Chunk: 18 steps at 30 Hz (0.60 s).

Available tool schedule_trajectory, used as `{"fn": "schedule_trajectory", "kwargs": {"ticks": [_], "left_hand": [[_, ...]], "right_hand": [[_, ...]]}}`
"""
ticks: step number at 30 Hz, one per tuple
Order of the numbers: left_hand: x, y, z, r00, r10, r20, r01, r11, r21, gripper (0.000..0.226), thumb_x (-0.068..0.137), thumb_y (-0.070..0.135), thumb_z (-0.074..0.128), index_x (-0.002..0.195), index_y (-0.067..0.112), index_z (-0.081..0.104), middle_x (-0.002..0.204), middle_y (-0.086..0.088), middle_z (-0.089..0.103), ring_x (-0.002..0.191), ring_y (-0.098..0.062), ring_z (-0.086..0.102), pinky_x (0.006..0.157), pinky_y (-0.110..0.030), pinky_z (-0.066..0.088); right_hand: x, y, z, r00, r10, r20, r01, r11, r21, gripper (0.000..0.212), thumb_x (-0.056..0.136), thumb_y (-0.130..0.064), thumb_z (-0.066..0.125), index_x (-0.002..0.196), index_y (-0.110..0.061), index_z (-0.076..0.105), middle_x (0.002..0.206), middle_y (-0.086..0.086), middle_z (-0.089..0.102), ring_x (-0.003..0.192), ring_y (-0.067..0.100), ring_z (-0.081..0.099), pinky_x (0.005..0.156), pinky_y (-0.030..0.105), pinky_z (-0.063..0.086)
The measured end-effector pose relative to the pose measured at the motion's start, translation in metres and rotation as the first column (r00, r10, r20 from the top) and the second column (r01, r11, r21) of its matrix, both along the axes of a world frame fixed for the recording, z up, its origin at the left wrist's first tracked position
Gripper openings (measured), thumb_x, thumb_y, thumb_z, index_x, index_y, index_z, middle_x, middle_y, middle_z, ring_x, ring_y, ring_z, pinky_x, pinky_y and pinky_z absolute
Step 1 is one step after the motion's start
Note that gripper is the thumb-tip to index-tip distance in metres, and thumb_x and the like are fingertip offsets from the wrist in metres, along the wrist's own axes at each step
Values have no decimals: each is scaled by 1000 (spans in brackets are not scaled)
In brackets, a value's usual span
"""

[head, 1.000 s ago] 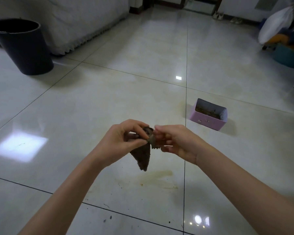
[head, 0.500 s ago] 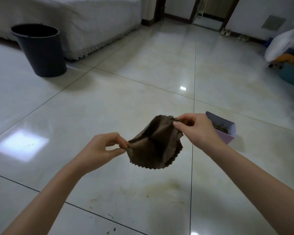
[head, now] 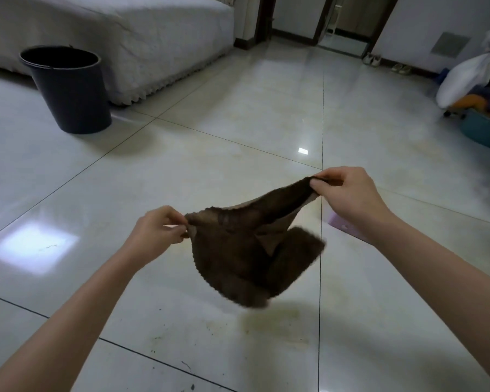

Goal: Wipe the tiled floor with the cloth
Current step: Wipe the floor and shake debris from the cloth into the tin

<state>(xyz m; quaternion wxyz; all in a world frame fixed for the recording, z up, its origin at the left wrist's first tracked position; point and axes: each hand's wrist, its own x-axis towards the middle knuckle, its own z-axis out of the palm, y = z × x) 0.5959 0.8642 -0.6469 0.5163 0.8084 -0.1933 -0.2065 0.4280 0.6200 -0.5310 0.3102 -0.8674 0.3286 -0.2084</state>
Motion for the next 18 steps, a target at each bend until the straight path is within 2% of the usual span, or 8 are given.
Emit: {"fn": "schedule_trajectory", "kwargs": {"ticks": [2, 5, 8, 11, 12, 14, 15, 18], "left_hand": [[3, 1, 10, 974, 32, -225, -83, 972, -221, 11, 93, -5, 55, 86, 4, 58, 89, -15, 66, 84, -28, 65, 69, -30, 59], [10, 0, 22, 939, 52, -340, -177, 921, -348, 13, 96, -2, 50, 89, 7, 55, 89, -13, 64, 82, -24, 65, 72, -33, 55], [18, -5, 34, 937, 36, -346, -181, 899, -398, 14, 96, -1, 49, 92, 10, 56, 88, -11, 65, 80, -23, 67, 73, -33, 55], [25, -9, 44, 956, 6, -295, -136, 896, -423, 15, 96, 0, 50, 92, 12, 57, 85, -7, 66, 75, -18, 67, 71, -28, 56], [27, -10, 46, 957, -4, -289, -127, 892, -435, 15, 95, 0, 51, 92, 13, 58, 84, -4, 67, 75, -16, 67, 70, -28, 56], [32, -12, 50, 955, -27, -295, -116, 882, -456, 15, 95, 1, 51, 92, 14, 58, 77, 1, 69, 71, -13, 66, 66, -26, 56], [34, -12, 50, 955, -35, -296, -109, 884, -455, 16, 95, 1, 51, 92, 14, 58, 73, 3, 69, 68, -12, 65, 64, -26, 56], [38, -17, 48, 956, -33, -291, -92, 910, -404, 16, 95, 0, 51, 92, 14, 58, 71, 4, 68, 68, -13, 62, 69, -30, 54]], "right_hand": [[0, -6, 0, 997, -63, 41, 53, 976, 213, 9, 93, -17, 61, 94, -14, 70, 85, -2, 64, 86, 15, 60, 69, 21, 43], [-3, -11, -1, 990, -112, 85, 70, 914, 400, 14, 95, -13, 58, 83, -17, 63, 95, 10, 63, 90, 25, 61, 75, 30, 54], [-7, -14, -2, 981, -159, 112, 98, 901, 422, 8, 96, -13, 58, 91, -14, 64, 106, 17, 65, 97, 29, 65, 80, 32, 57], [-8, -16, -3, 967, -204, 155, 118, 892, 437, 7, 96, -13, 58, 100, -12, 64, 105, 15, 65, 93, 27, 65, 61, 19, 56], [-8, -17, -3, 963, -214, 164, 122, 889, 442, 7, 96, -13, 58, 100, -12, 64, 104, 14, 65, 90, 26, 65, 60, 19, 56], [-9, -20, -7, 963, -226, 144, 141, 886, 442, 6, 96, -15, 58, 99, -15, 64, 103, 13, 66, 88, 27, 66, 73, 32, 60], [-10, -21, -10, 966, -221, 133, 141, 884, 446, 6, 96, -14, 58, 98, -15, 64, 104, 14, 66, 90, 28, 66, 74, 35, 60], [-8, -23, -20, 976, -195, 100, 121, 859, 497, 9, 97, -11, 56, 92, -14, 63, 108, 16, 64, 96, 29, 65, 59, 25, 59]]}}
